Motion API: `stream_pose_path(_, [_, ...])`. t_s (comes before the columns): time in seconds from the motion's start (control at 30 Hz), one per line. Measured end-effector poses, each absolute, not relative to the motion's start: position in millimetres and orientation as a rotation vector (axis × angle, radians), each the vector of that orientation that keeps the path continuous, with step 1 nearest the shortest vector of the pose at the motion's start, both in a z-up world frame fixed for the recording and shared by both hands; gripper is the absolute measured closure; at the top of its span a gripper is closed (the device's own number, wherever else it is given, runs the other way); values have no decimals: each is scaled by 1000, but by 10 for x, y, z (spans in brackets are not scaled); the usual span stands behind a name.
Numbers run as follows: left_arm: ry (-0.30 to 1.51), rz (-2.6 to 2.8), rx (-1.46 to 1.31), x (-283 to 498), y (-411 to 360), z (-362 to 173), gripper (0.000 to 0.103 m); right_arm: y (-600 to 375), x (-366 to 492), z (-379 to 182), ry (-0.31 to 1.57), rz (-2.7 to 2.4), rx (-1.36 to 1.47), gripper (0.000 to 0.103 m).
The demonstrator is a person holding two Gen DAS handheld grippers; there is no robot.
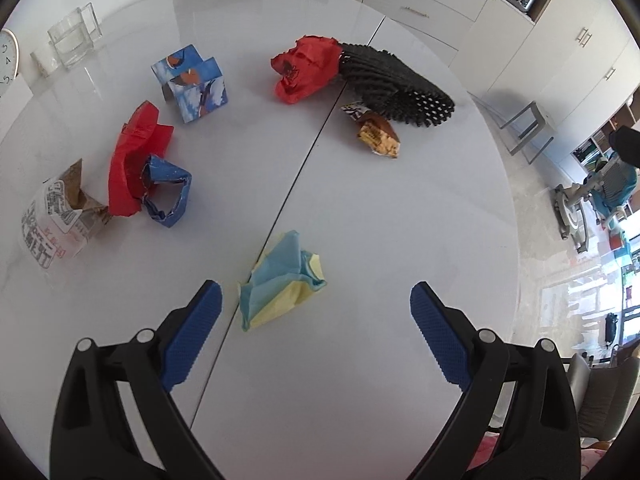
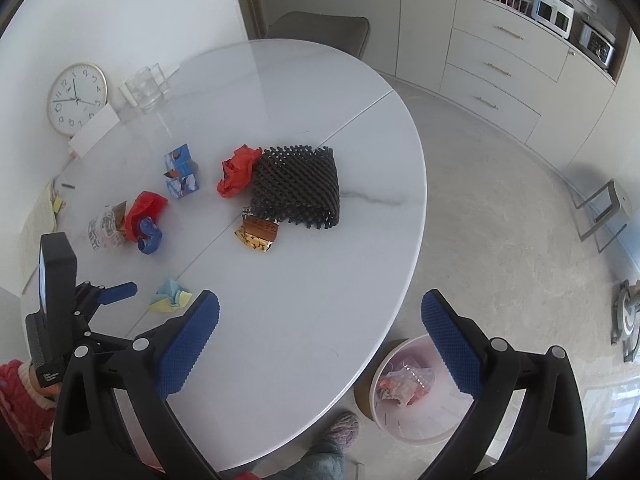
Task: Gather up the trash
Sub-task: 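Lower the left tool onto the blue-yellow paper scrap and close it, then grasp the black mesh pad with the right tool while the left tool lifts the blue-yellow paper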
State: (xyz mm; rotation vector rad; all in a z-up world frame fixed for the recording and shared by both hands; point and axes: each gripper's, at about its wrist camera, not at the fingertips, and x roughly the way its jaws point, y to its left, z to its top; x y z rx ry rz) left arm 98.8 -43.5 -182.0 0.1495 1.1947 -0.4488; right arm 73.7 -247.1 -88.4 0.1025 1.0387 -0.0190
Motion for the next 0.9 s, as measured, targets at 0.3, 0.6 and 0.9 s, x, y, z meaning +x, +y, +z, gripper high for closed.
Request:
stream_pose_path(0.3, [1209,-452,245,1057,-582,-2065,39,-2675,815,-891,1048,-69,121,3])
stream_pose_path(0.6, [1254,-462,112,1141,-422,-2073,62,-2702,898,-917,1049,-49,119,3])
stream_pose_path(0.9, [1202,-465,53,1087,-364,-1705,62,-2579,1372,-1129,1082,51,164,3])
